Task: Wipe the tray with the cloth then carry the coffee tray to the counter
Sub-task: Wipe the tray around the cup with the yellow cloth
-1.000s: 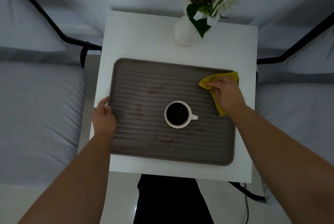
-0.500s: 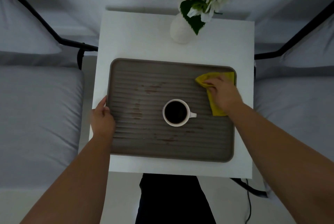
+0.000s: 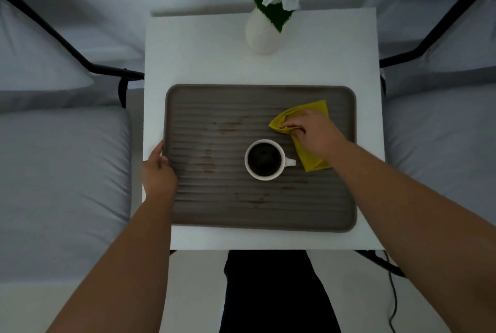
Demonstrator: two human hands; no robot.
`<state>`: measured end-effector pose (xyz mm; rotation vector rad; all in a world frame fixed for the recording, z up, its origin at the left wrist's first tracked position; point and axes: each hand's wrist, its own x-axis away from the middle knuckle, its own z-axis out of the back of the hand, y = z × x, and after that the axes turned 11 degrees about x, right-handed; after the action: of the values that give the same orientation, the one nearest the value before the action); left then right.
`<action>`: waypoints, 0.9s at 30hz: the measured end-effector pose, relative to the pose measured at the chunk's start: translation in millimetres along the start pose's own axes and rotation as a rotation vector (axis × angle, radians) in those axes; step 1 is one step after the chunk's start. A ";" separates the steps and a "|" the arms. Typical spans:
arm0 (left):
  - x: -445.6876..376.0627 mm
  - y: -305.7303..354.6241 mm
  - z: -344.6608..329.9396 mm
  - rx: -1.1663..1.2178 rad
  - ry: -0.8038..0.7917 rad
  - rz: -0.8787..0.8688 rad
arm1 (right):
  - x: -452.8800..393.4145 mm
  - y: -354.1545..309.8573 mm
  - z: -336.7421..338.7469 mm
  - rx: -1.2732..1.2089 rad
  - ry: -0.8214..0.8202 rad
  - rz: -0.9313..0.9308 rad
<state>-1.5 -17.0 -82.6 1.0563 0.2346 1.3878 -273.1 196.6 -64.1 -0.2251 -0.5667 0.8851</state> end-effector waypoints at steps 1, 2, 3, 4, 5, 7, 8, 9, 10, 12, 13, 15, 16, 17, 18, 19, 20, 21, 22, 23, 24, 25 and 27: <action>0.0 -0.7 -0.4 0.010 0.001 0.000 | 6.1 7.3 3.9 0.023 0.010 -0.026; 0.5 -0.7 -0.6 0.017 0.000 0.006 | 13.6 14.7 7.0 0.037 0.032 -0.074; 0.5 -0.9 -0.8 0.023 0.001 0.012 | 21.4 20.7 9.5 0.038 0.052 -0.133; 0.4 -1.3 -0.5 0.026 0.000 0.019 | 28.3 24.5 10.7 0.042 0.061 -0.187; 0.0 -1.8 -0.1 0.028 -0.002 0.022 | 31.6 26.3 9.1 0.056 0.057 -0.223; 0.2 -1.7 0.3 0.023 -0.011 0.021 | 26.1 21.6 4.6 0.079 0.052 -0.223; 0.8 -1.2 0.6 0.022 -0.013 0.020 | 18.0 15.7 2.1 0.077 0.050 -0.186; 1.4 -0.6 0.5 0.024 -0.014 0.018 | 7.8 7.9 0.0 0.084 0.047 -0.130; 2.2 0.6 0.5 0.028 -0.014 0.019 | -3.9 -0.1 -2.6 0.103 0.035 -0.064; 3.1 1.3 0.8 0.034 -0.006 0.026 | -26.8 -18.2 -7.0 0.163 -0.003 0.059; 2.9 0.8 0.9 0.036 -0.003 0.026 | -36.5 -27.1 -8.5 0.180 -0.024 0.096; 4.3 2.1 1.7 0.041 -0.005 0.017 | -49.4 -41.8 -8.2 0.176 -0.055 0.134; 5.0 3.6 1.7 0.043 -0.007 0.014 | -53.1 -44.1 -7.6 0.153 -0.083 0.138; 4.9 3.9 1.5 0.045 -0.007 0.013 | -53.9 -42.7 -6.2 0.125 -0.128 0.139; 5.1 4.8 1.3 0.047 -0.006 0.018 | -51.3 -38.1 -4.7 0.096 -0.169 0.136; 5.2 5.3 1.0 0.047 -0.003 0.027 | -44.7 -31.9 -2.7 0.070 -0.175 0.131; 5.5 5.9 1.3 0.044 0.002 0.035 | -34.9 -24.5 -0.9 0.048 -0.148 0.109; 5.2 5.5 1.6 0.046 0.007 0.038 | -21.8 -16.0 0.8 0.028 -0.097 0.047; 5.3 5.8 2.1 0.049 0.010 0.042 | -6.4 -7.8 2.3 0.011 -0.036 -0.047; 5.1 5.8 2.5 0.050 0.014 0.044 | 10.0 0.4 2.8 0.003 0.023 -0.153; 5.5 6.8 2.7 0.048 0.014 0.043 | 27.4 7.5 2.8 -0.015 0.070 -0.245; 5.4 7.1 2.4 0.045 0.015 0.036 | 44.6 11.9 1.6 -0.037 0.112 -0.315; 6.5 8.3 2.0 0.031 0.018 0.022 | 72.9 14.7 -6.8 -0.066 0.163 -0.411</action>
<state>-4.2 -13.7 -72.8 1.0754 0.2596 1.4178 -242.8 263.1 -48.6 -0.2283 -0.4682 0.4455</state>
